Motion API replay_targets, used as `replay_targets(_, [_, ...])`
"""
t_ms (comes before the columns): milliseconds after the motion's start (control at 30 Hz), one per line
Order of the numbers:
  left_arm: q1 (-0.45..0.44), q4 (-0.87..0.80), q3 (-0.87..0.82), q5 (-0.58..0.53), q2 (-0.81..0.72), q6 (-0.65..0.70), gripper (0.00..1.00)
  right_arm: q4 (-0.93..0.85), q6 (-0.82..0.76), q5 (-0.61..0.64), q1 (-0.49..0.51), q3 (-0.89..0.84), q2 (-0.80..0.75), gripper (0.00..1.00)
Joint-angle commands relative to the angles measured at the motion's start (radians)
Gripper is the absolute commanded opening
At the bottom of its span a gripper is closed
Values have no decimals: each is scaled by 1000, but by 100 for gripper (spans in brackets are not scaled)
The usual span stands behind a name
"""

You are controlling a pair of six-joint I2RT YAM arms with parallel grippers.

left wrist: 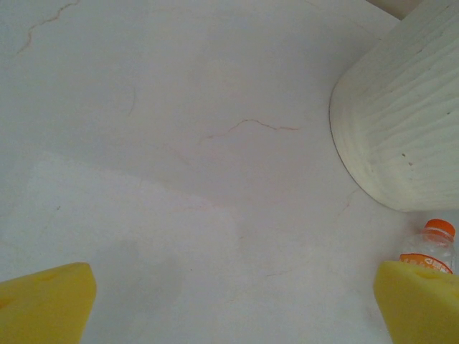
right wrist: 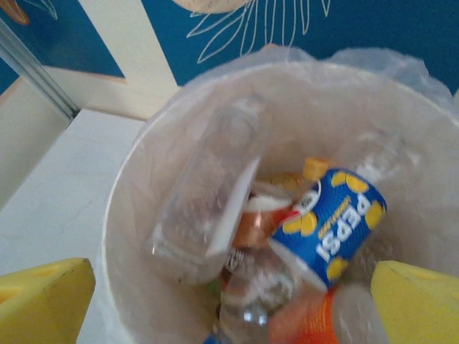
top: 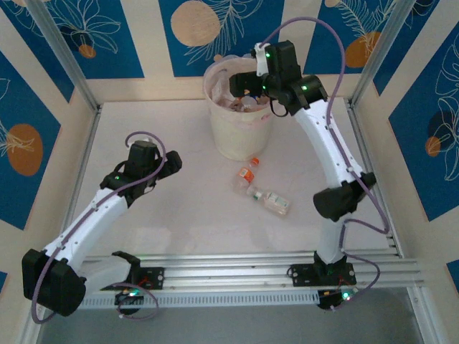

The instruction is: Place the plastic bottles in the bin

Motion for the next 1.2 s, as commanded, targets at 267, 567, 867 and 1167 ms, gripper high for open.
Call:
replay_targets(267, [12,34,18,19,-13,37,100,-65,19,137,65,-544,-329,99])
replay_targets(567, [11,48,0,44,-8,47,100,-165,98,135,93,-842,-444,99])
replay_targets(867, [11,57,4,52,16,46,100,-252,136,54,92,-1012,-438,99])
replay_targets(1167, [11,59,6,55,23,42,99,-275,143,72,80,-1085,-345,99])
